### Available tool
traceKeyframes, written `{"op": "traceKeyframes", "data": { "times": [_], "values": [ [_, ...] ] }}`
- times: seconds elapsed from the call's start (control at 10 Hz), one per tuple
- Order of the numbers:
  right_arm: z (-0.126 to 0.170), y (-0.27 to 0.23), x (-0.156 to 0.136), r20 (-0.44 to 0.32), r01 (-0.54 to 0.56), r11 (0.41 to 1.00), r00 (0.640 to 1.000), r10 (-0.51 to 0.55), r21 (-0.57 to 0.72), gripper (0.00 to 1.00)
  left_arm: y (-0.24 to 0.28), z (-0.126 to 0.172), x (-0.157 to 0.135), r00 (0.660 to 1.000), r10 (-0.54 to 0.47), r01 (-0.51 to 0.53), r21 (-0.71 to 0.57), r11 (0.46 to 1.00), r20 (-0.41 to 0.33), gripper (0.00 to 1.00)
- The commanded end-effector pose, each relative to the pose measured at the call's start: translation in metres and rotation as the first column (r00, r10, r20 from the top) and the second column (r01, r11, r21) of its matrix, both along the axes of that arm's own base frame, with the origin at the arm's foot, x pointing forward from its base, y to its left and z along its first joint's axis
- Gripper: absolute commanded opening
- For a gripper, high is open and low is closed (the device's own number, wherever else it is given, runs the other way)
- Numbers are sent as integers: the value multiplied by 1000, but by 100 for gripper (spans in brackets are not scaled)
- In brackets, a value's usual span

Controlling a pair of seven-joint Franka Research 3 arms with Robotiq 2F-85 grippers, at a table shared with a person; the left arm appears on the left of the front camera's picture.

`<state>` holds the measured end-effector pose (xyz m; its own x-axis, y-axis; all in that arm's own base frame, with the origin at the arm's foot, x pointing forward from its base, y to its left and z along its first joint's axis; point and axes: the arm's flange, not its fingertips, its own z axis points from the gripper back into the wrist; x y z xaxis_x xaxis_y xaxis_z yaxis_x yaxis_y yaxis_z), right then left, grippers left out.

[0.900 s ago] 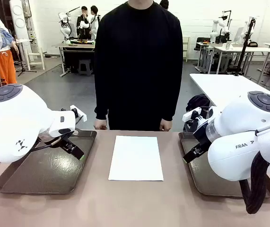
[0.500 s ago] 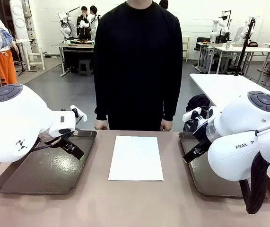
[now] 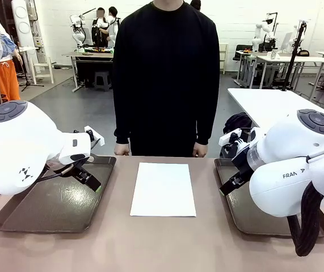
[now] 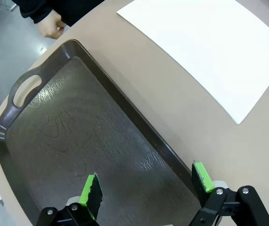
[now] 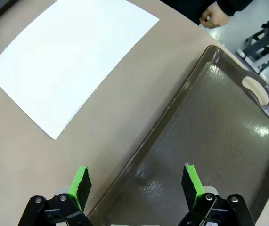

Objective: Sort the A4 documents.
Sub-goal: Receive the A4 Paper.

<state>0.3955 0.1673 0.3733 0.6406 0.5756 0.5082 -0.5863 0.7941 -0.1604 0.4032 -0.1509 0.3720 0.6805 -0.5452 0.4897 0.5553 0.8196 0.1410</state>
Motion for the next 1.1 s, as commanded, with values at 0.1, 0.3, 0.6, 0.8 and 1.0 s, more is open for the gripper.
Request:
{"op": "traceKeyframes", "data": {
  "times": [0.1, 0.3, 0.6, 0.8, 1.0],
  "values": [
    [0, 0, 0, 0, 1, 1000, 1000, -1, 1, 100, 1, 0, 0, 1000, 2, -2, -1, 1000, 0, 100],
    [0, 0, 0, 0, 1, 1000, 1000, -1, 1, 100, 1, 0, 0, 1000, 2, -2, -1, 1000, 0, 100],
    [0, 0, 0, 0, 0, 1000, 1000, 0, 0, 100, 0, 0, 0, 1000, 0, 0, 0, 1000, 0, 100],
    [30, -24, -16, 32, -61, 994, 998, 59, 86, 100, 21, 21, -13, 999, -46, 48, -64, 997, 28, 100],
    [55, -63, -25, 44, -100, 973, 995, 93, 206, 100, 46, 50, -29, 994, -74, 82, -107, 991, 77, 100]
  ]
}}
